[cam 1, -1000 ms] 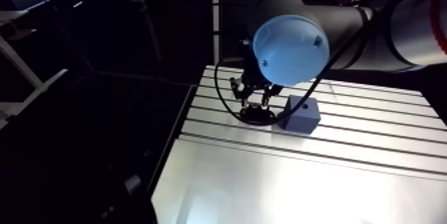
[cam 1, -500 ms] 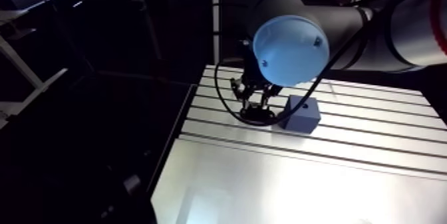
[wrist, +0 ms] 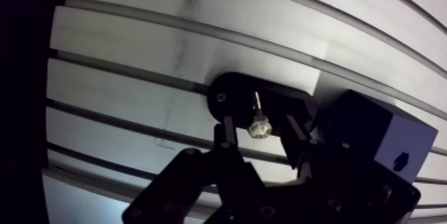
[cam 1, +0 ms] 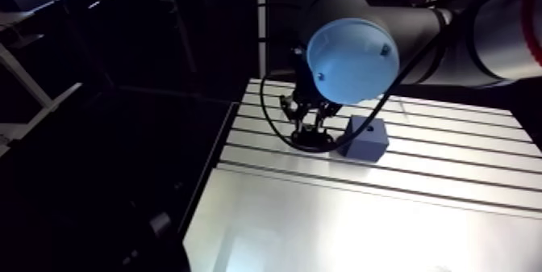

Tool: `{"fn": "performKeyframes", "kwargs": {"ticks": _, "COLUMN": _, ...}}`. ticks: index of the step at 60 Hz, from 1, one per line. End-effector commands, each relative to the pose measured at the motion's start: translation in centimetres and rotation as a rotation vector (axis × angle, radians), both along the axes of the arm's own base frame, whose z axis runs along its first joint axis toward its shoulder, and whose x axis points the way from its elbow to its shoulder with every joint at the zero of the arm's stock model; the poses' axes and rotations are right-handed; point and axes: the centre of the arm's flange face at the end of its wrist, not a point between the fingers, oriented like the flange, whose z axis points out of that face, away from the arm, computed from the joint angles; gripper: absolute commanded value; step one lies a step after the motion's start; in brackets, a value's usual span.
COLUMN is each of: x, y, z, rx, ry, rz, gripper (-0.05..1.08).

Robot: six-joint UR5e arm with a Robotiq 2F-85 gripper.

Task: Pick up the M10 bolt and insert it into the hex recess until seated.

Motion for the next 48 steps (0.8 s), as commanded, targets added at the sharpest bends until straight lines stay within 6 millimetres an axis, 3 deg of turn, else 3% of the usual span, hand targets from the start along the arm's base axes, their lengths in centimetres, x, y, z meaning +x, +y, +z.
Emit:
{"fn": "performKeyframes", "kwargs": {"ticks": 1, "x": -0.01, "y": -0.01, "z": -0.04, "rx": -0.001, "ry": -0.001, "rz": 0.000, "gripper": 0.54}}
{"fn": "performKeyframes", "kwargs": {"ticks": 48, "x": -0.08, "y": 0.05, "z": -0.18, "rx": 0.000, "ry": -0.005, "rz": -0.001, "gripper": 0.57}}
